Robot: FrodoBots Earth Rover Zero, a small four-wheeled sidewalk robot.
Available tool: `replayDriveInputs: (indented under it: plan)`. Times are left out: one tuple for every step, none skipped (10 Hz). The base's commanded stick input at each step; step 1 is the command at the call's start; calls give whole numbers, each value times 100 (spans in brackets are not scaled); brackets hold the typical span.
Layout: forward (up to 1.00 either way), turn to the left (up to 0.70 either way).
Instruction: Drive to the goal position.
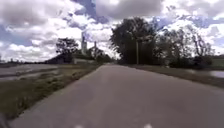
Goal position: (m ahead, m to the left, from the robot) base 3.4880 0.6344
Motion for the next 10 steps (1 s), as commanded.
replayDriveInputs:
  plan:
    - [100,0]
    - [100,0]
    - [100,0]
    - [100,-10]
    - [100,-21]
    - [100,0]
    - [100,0]
    - [100,0]
    - [100,0]
    - [100,0]
